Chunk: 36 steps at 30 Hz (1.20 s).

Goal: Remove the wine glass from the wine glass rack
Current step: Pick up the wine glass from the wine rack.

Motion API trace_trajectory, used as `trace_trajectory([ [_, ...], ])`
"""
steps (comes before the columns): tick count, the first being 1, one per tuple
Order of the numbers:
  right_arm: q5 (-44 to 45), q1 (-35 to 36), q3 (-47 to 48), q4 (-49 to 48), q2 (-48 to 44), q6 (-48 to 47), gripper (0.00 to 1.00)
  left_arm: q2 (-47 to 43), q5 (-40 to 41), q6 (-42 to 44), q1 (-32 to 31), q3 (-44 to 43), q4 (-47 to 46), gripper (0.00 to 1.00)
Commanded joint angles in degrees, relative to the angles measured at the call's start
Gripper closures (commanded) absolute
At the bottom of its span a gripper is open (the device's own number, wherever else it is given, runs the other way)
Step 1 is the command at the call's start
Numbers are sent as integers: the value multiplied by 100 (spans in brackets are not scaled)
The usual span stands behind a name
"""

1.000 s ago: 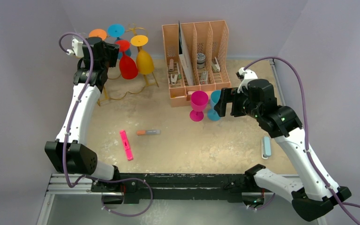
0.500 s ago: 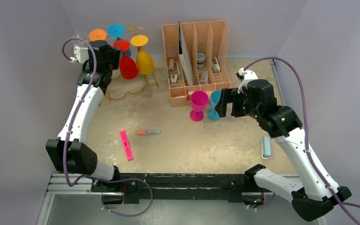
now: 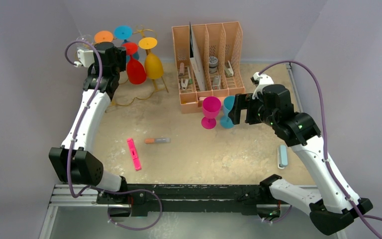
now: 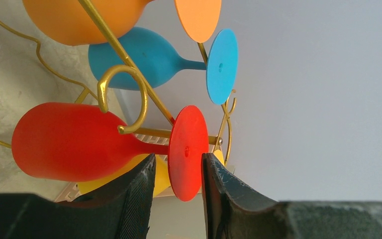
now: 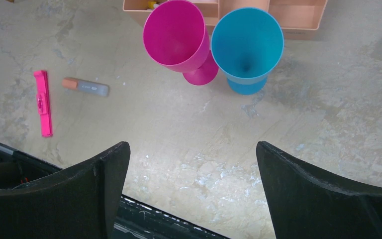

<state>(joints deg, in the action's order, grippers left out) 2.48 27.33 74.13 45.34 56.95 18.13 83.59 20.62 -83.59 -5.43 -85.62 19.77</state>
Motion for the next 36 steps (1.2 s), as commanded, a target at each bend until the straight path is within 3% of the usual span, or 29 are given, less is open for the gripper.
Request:
trace_trajectory([
  [1, 117, 1, 40, -61, -63, -104, 1, 51, 70, -162, -37, -59, -219, 64],
  [12, 112, -1, 191, 39, -72, -85, 1, 78, -41, -231, -37, 32, -350, 73],
  [21, 182, -2, 146, 54, -150, -64, 1, 83, -9, -340, -28, 107, -455, 74],
  [36, 149, 0, 146, 35, -120, -91, 1, 31, -76, -533, -28, 280, -492, 96],
])
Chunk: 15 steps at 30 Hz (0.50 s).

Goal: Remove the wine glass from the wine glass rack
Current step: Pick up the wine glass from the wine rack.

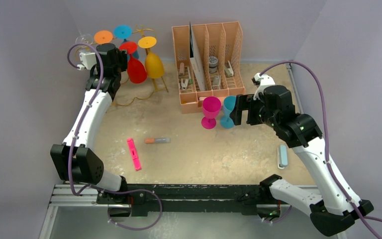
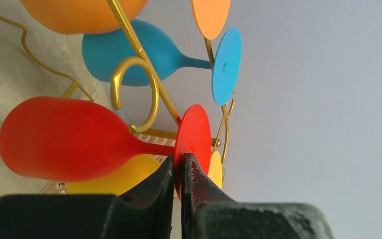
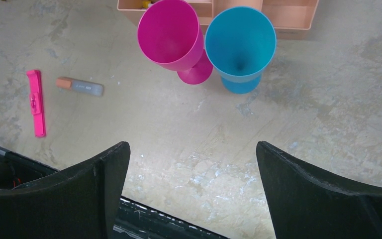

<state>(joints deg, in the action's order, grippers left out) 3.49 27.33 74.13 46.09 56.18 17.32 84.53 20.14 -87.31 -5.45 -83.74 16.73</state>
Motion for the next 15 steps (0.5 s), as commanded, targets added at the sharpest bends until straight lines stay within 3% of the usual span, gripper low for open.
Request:
trace_trajectory([
  [1, 47, -5, 146, -38, -47, -12, 1, -72, -28, -164, -26, 95, -200, 98],
  [12, 12, -1, 163, -32, -68, 6, 1, -323, 27, -264, -26, 210, -142, 100],
  [15, -3, -4, 163, -30, -64, 20, 1, -398, 89, -274, -27, 268, -83, 94],
])
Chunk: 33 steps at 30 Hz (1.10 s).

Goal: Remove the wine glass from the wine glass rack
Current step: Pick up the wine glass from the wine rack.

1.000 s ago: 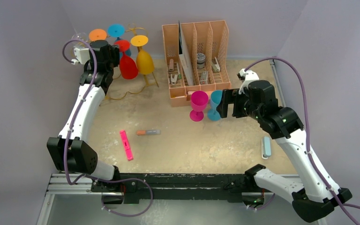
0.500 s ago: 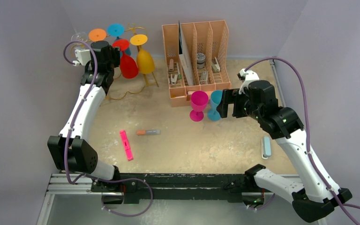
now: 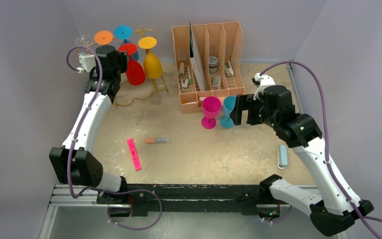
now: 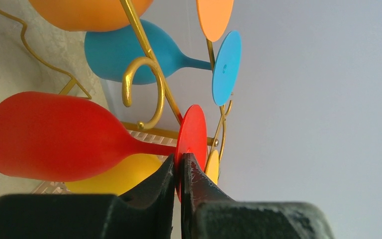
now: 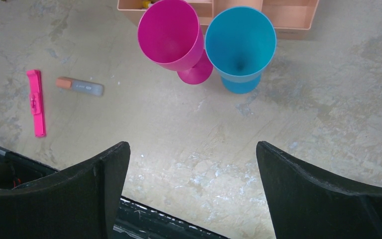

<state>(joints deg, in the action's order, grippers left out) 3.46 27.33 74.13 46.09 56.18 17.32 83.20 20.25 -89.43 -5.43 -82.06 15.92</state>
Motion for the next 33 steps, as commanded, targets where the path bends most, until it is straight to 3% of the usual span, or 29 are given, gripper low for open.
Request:
trace_trajectory([
  [1, -3, -3, 162, -29, -68, 32, 1, -281, 84, -54, -29, 102, 28, 93],
  [5, -12, -1, 156, -38, -64, 49, 1, -271, 35, 21, -28, 25, 231, 93],
  [9, 5, 0, 171, -30, -69, 45, 1, -278, -61, 69, -28, 45, 161, 100],
  [25, 52, 0, 146, -29, -90, 42, 1, -366, 72, 128, -19, 108, 139, 100],
  [33, 102, -7, 191, -26, -90, 36, 1, -216, 66, 392, -11, 160, -205, 80],
])
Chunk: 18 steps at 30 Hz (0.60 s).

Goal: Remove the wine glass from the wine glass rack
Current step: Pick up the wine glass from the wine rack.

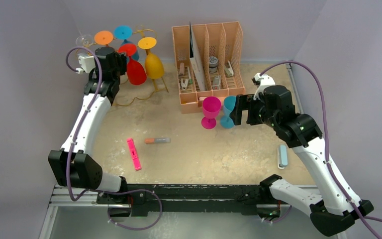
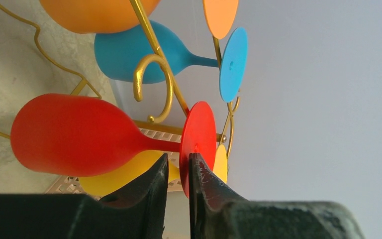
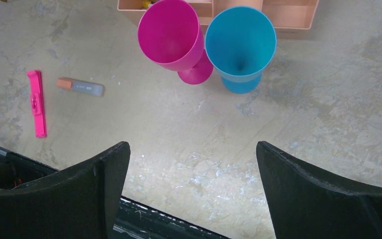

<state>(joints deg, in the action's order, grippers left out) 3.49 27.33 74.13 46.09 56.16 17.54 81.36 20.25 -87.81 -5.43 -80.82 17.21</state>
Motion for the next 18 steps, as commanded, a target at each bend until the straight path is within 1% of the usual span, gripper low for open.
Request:
trace_trajectory([
  [1, 106, -2, 192, -19, -100, 5, 1, -14, 57, 262, -11, 31, -395, 79],
  [5, 123, -4, 190, -12, -108, -5, 1, 56, 31, 439, -6, 31, -757, 69],
  [7, 113, -1, 190, -12, -99, -18, 1, 109, -46, 596, 11, -17, -891, 66],
  [15, 95, -5, 180, -21, -98, -39, 1, 245, 22, 594, 33, -235, -469, 64],
  [18, 91, -5, 180, -20, -97, -51, 1, 308, 54, 527, 57, -270, -318, 68],
])
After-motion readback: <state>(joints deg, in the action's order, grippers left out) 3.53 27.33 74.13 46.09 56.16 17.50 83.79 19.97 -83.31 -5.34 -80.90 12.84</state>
